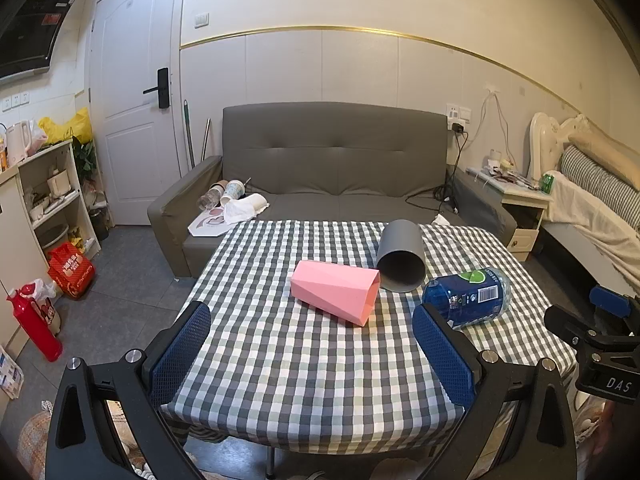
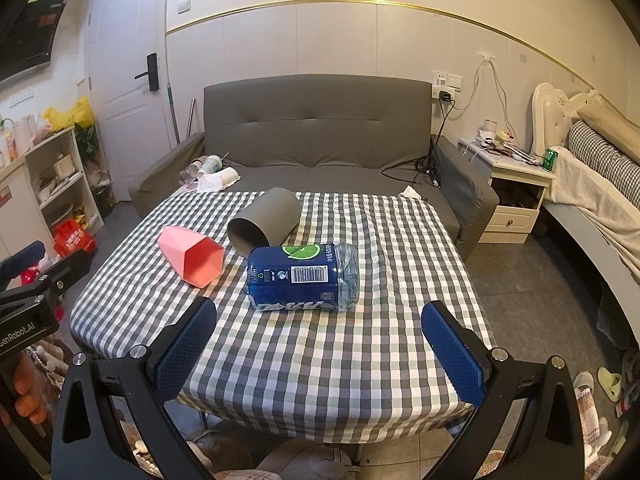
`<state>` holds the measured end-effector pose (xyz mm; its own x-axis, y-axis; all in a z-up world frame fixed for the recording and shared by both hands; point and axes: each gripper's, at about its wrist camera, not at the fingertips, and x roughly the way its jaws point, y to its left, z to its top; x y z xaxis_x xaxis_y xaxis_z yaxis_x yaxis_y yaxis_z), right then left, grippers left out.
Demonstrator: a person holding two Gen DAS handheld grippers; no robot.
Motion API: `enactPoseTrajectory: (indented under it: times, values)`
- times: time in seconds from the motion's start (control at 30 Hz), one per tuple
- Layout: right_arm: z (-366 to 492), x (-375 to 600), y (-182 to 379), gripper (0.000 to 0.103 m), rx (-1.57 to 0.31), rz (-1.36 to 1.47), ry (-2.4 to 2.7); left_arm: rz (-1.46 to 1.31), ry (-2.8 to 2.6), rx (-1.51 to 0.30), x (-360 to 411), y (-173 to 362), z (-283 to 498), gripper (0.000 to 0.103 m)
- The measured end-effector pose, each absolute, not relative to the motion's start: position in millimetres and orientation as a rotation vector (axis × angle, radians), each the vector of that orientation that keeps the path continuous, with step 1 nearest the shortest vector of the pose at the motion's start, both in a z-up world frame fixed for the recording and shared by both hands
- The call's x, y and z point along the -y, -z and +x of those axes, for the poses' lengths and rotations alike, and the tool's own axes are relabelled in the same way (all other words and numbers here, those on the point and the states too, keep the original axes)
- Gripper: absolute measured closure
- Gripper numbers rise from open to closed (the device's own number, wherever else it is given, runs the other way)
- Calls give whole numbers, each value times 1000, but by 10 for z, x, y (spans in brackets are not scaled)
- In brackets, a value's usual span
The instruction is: Flip cup upside down
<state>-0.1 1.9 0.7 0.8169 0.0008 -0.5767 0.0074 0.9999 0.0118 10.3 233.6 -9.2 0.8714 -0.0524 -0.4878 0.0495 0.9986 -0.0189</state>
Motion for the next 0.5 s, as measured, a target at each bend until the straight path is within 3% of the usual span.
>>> enactPoseTrajectory:
  times: [0.5]
  values:
    - [-3, -44, -1, 0, -614, 11, 4, -3, 52, -512, -2328, 106, 108, 0]
